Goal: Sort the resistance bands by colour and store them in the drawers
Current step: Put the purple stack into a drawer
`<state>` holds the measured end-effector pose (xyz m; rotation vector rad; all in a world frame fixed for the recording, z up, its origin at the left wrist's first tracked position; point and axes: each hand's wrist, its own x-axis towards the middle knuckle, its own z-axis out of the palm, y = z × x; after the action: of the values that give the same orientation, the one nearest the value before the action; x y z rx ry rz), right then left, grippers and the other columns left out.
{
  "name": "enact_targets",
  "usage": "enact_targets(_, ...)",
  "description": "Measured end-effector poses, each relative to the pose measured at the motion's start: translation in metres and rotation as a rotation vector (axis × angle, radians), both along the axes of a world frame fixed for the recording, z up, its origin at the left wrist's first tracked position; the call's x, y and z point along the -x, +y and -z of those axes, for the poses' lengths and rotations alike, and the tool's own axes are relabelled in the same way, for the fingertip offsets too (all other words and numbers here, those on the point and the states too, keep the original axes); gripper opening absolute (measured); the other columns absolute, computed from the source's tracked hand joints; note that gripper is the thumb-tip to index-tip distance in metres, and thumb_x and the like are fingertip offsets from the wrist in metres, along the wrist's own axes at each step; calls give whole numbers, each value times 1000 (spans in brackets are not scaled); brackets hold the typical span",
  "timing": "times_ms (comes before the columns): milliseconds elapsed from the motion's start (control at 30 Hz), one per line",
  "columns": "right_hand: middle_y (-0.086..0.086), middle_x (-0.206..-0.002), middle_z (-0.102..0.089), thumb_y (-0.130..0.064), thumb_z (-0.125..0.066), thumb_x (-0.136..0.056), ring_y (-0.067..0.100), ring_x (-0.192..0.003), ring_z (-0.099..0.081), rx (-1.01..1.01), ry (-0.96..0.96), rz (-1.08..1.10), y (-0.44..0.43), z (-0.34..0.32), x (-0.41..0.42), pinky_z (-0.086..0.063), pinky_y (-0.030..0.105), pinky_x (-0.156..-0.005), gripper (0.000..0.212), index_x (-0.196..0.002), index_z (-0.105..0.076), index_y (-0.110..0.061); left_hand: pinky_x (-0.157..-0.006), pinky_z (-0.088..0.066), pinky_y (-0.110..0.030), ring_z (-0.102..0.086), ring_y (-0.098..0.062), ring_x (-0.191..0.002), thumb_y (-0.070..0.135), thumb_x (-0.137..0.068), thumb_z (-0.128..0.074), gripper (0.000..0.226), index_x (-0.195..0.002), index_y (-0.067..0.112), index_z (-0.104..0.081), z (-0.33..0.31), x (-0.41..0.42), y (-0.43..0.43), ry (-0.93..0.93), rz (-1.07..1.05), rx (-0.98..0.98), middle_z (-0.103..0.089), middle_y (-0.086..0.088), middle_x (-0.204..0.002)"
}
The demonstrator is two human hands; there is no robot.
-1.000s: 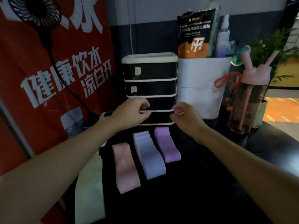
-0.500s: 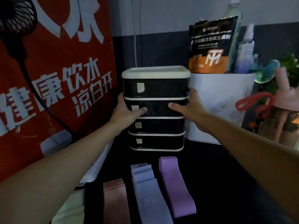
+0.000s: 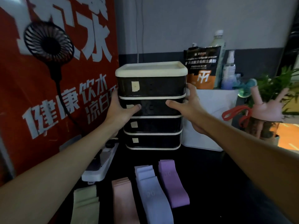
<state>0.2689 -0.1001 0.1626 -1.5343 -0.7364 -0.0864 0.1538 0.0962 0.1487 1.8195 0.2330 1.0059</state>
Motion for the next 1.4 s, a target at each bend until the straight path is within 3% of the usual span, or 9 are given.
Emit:
enact_targets(100,-18,-108,-60,-18,-80,-78,0,-102,-59,-31,-34,17,-20,-17,28,-53,27,-88,75,-137,-35,-30,-106,-45,-35,-54,-7,-120,22,-80,-83,83,-146,32,-35,-18,25,-17,-21,32,-28,-56,12,-130)
enact_targets(233,-21,-105,-58,-15,-79,-80,-3,-97,-60,-57,-48,83,-66,-27,60,-54,26,-86,67,-130,-38,-30,-101,-52,-47,-57,-7,-117,21,-81,-81,78,-143,39,-36,-34,59,-54,8,152,-54,-60,15,-124)
enact_targets(400,-22,-96,-49,-15,-75,-84,-9,-82,-52,8,-74,232,-139,-27,98,-41,-2,-59,67,-133,-32,-30,-98,-53,-47,-60,-7,-112,19,-82,-79,83,-147,41,-32,-34,83,-113,62,303,-60,-60,15,-121)
enact_targets(500,-7,-119,-55,-19,-80,-78,12,-113,-57,47,-94,336,-180,-22,113,-48,17,-87,78,-139,-32,-29,-99,-53,-42,-60,-2,-109,20,-82,-80,81,-145,39,-32,-27,88,-149,65,365,-63,-60,17,-119)
enact_targets(633,-9,-110,-56,-12,-78,-79,-1,-93,-56,13,-41,329,-224,-11,131,-50,15,-67,76,-138,-33,-30,-103,-51,-38,-60,0,-110,20,-82,-80,79,-144,35,-34,-14,85,-188,67,427,-59,-61,18,-119)
enact_targets(800,-4,-119,-56,-14,-79,-79,18,-109,-59,-16,62,330,-259,8,136,-53,39,-89,82,-141,-30,-33,-104,-49,-37,-59,-4,-114,21,-81,-80,79,-142,38,-32,4,77,-221,118,478,-63,-61,15,-122)
enact_targets(1100,4,-128,-55,-6,-77,-79,21,-116,-56,-32,127,326,-276,47,119,-51,35,-92,84,-144,-28,-28,-90,-47,-16,-57,14,-103,12,-85,-77,72,-130,46,-32,42,57,-241,154,516,-55,-58,21,-117)
enact_targets(1300,-3,-129,-55,-6,-79,-78,18,-121,-55,-47,132,257,-267,60,97,-49,42,-102,91,-146,-26,-36,-104,-49,-36,-58,-4,-116,11,-86,-74,75,-132,51,-30,49,40,-232,149,482,-31,-59,14,-124)
enact_targets(1400,-3,-135,-51,-9,-81,-76,18,-125,-51,-9,117,269,-262,64,83,-47,46,-104,97,-148,-23,-39,-103,-48,-33,-56,0,-113,7,-87,-71,76,-132,49,-28,50,33,-229,141,467,-32,-57,16,-122)
